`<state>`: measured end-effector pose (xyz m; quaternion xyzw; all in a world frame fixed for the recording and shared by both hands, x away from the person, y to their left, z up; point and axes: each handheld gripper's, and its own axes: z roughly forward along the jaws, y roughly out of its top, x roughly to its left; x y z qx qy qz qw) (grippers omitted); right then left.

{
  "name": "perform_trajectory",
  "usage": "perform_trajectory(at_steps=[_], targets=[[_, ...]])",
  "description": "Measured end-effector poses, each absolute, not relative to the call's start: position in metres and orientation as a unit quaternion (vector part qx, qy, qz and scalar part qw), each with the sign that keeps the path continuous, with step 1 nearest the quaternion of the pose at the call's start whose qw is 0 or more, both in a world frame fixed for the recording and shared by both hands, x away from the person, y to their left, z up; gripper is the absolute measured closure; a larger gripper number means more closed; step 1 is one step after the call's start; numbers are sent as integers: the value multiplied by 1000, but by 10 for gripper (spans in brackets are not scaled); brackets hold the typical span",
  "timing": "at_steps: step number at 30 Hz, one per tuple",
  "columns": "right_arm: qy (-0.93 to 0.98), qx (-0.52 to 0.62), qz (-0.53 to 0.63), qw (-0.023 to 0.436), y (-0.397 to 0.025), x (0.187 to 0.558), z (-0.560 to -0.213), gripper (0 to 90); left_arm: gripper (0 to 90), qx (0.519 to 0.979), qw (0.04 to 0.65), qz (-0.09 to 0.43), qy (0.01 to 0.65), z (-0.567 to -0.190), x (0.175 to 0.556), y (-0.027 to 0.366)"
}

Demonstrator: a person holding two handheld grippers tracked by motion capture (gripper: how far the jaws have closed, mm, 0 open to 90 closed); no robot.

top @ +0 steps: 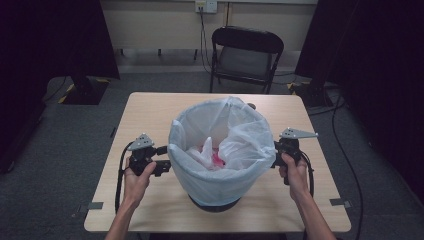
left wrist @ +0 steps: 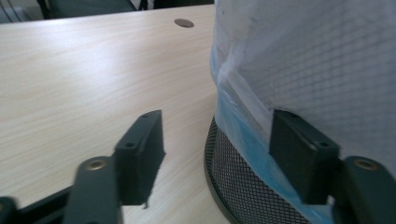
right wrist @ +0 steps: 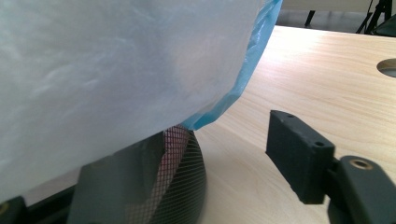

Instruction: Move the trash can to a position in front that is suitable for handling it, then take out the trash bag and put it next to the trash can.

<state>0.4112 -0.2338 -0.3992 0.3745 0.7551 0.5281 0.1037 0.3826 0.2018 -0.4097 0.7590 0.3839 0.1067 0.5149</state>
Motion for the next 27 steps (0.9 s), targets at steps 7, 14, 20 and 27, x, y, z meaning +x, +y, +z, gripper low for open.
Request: perform_trajectory(at_steps=[7,14,20,27], targets=[[766,394,495,117,-241,417,-395,202,199,728,516,140,430,-399,383,225],[770,409,475,119,-250,417,-390,232,189,711,537,145,430,-379,379,244],[774,405,476,102,-268,413,-379,279,205,721,535,141,417,-365,373,242],[747,423,501,110,-284,406,-362,366,265,718,537,160,412,-350,366,236]])
